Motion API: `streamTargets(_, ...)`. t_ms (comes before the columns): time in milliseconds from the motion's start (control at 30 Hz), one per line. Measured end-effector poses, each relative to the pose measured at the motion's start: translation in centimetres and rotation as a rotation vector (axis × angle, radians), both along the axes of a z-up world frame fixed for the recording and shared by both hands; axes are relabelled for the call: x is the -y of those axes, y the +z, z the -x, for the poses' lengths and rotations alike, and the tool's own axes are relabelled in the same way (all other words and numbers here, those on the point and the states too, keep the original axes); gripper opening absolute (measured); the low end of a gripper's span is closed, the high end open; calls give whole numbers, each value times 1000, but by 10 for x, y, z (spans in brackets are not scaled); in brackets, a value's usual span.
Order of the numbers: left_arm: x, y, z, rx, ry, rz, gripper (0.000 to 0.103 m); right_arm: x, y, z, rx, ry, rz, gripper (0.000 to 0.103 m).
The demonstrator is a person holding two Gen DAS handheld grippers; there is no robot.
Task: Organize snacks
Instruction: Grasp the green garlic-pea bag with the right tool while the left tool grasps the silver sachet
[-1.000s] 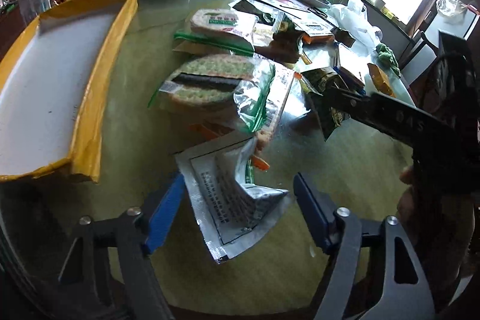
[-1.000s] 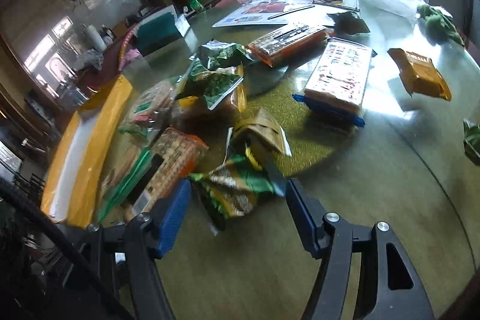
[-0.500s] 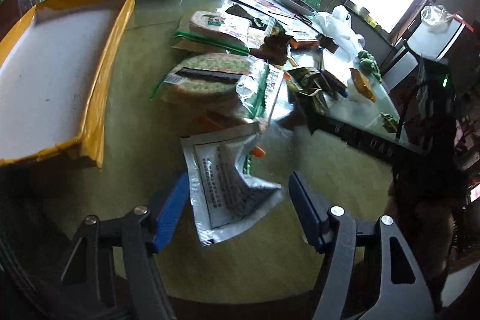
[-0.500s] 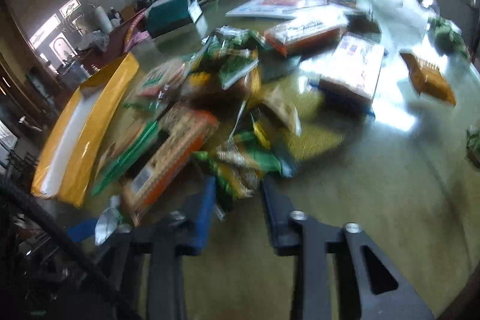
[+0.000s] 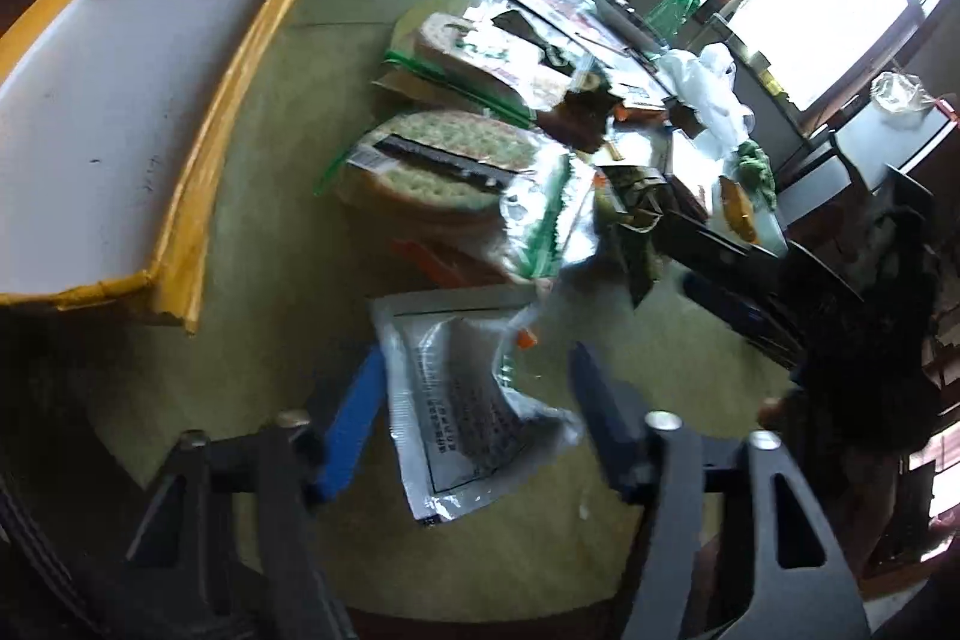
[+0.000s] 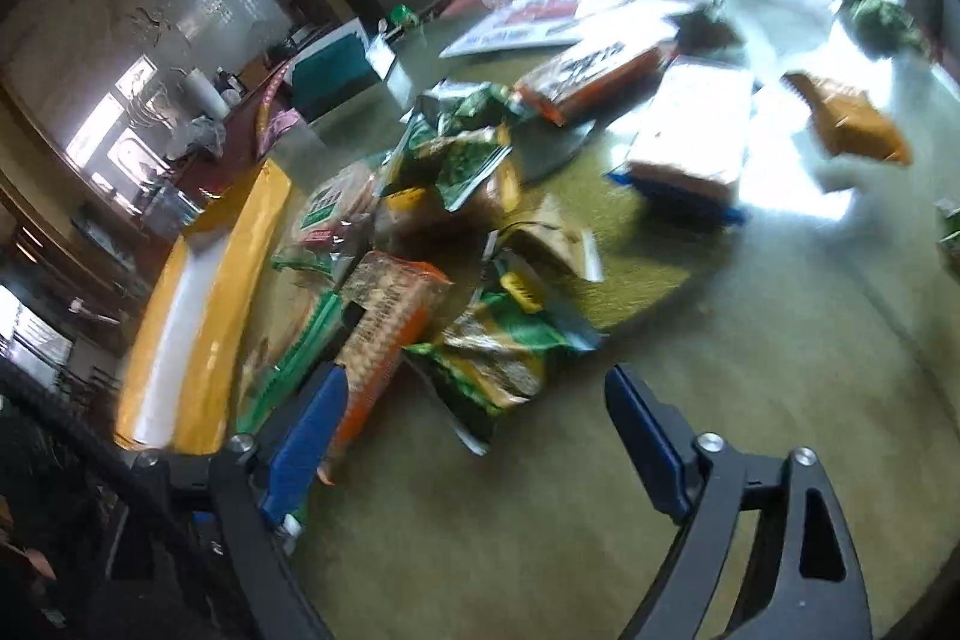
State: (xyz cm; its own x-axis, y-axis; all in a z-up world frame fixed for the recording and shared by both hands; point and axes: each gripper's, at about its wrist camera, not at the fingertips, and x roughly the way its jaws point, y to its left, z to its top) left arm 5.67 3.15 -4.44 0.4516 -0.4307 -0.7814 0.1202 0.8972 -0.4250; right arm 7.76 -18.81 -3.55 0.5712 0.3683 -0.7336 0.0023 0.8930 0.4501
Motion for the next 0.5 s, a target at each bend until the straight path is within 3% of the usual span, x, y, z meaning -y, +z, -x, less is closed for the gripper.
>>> streamTargets(67,4,-3,3,-1,-32,-11,39,-3,-4,-5,-20,-2,-14,67)
streamTargets(100,5,-3,5,1,-42,-16,38,-6,-6,-8,-32,-14,4,58)
streamTargets(267,15,2,23,74,-117,-66,23,-16,-9,-10,-35,-27,28,49)
streamTargets(400,14,1,29,82,-133,-78,26,-17,-10,13,-11,3,54,42)
streamTargets(433,16,0,29,89,-146,-93,32,-16,-10,21,-4,9,62,41)
streamTargets(467,18,-1,27,90,-158,-112,45,-16,-9,29,0,11,83,41)
streamTargets(500,18,-3,26,91,-161,-117,47,-17,-9,37,2,24,99,41)
